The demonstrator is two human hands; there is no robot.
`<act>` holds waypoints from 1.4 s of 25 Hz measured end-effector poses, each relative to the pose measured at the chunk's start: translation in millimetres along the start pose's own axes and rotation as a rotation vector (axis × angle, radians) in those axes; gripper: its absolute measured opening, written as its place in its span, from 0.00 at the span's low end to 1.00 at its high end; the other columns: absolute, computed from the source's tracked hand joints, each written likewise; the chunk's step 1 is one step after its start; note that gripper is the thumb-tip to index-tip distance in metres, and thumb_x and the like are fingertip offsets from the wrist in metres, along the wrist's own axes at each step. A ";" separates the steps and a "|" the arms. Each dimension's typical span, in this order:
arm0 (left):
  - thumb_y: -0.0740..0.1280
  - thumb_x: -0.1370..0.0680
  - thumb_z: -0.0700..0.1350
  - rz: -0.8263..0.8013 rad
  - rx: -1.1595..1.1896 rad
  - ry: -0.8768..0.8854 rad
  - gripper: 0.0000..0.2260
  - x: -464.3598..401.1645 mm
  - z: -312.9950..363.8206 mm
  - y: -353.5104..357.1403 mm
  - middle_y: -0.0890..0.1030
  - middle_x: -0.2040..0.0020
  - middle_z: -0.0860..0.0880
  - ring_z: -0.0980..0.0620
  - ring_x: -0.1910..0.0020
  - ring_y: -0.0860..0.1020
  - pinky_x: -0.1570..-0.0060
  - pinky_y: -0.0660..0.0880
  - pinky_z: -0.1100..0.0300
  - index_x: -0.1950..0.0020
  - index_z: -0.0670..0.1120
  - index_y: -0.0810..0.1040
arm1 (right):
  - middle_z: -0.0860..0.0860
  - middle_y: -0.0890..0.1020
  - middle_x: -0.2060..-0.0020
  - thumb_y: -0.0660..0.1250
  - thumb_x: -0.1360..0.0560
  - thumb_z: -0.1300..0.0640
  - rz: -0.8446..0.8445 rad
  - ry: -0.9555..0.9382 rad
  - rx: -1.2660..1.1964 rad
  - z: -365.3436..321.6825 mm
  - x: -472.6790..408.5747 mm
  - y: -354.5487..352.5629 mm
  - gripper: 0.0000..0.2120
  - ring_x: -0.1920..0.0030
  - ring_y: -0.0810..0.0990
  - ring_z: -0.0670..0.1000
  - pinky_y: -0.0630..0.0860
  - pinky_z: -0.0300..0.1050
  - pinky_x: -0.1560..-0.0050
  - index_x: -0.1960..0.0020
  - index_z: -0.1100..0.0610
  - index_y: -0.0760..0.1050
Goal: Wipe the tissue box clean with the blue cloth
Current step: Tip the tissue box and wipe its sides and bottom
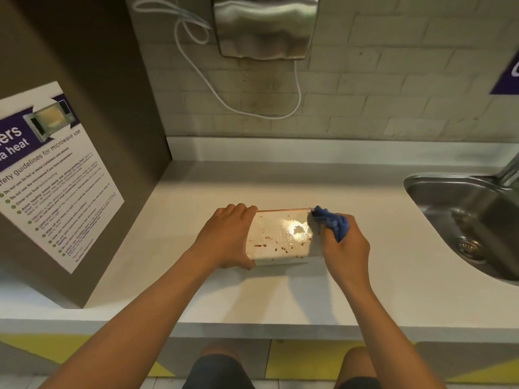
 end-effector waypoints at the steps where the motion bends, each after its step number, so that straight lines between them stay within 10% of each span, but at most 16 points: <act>1: 0.78 0.40 0.65 -0.012 0.002 0.001 0.49 -1.2 1.3 -1.1 0.71 0.35 0.52 0.49 0.40 0.70 0.39 0.69 0.55 0.26 0.50 0.61 | 0.38 0.79 0.55 0.64 0.22 0.54 -0.033 -0.014 0.022 2.1 3.0 2.2 0.08 0.54 0.78 0.41 0.72 0.30 0.61 0.49 0.40 0.71; 13: 0.77 0.40 0.70 -0.025 0.040 -0.009 0.53 -1.6 1.3 -2.6 0.70 0.34 0.51 0.49 0.38 0.69 0.37 0.67 0.54 0.23 0.49 0.59 | 0.49 0.68 0.28 0.65 0.29 0.77 -0.053 -0.190 0.269 32.0 56.2 6.3 0.35 0.28 0.65 0.54 0.59 0.37 0.29 0.26 0.57 0.64; 16: 0.77 0.40 0.70 -0.043 0.037 -0.001 0.53 -3.7 0.9 -1.3 0.70 0.33 0.51 0.48 0.37 0.69 0.36 0.67 0.53 0.23 0.49 0.59 | 0.51 0.65 0.27 0.67 0.31 0.76 -0.058 -0.209 0.374 31.6 55.6 16.2 0.36 0.26 0.61 0.54 0.51 0.28 0.30 0.26 0.59 0.62; 28: 0.78 0.38 0.66 -0.057 0.016 -0.017 0.52 -5.6 3.5 -1.1 0.70 0.32 0.50 0.47 0.37 0.69 0.36 0.67 0.53 0.23 0.49 0.57 | 0.55 0.70 0.30 0.68 0.34 0.78 -0.074 -0.257 0.484 17.6 43.0 27.7 0.35 0.28 0.64 0.58 0.70 0.61 0.34 0.29 0.62 0.68; 35: 0.80 0.40 0.62 -0.030 -0.001 -0.020 0.52 -5.1 4.7 0.7 0.69 0.32 0.50 0.46 0.37 0.68 0.35 0.66 0.53 0.23 0.51 0.57 | 0.56 0.72 0.31 0.68 0.38 0.80 -0.097 -0.374 0.553 17.9 60.3 24.9 0.37 0.29 0.66 0.59 0.61 0.47 0.28 0.31 0.61 0.71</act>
Point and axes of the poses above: each hand's wrist, its own x-axis away from the middle knuckle, its own y-axis out of the palm, z = x × y, the point moved 6 cm from there along -x, towards the middle knuckle
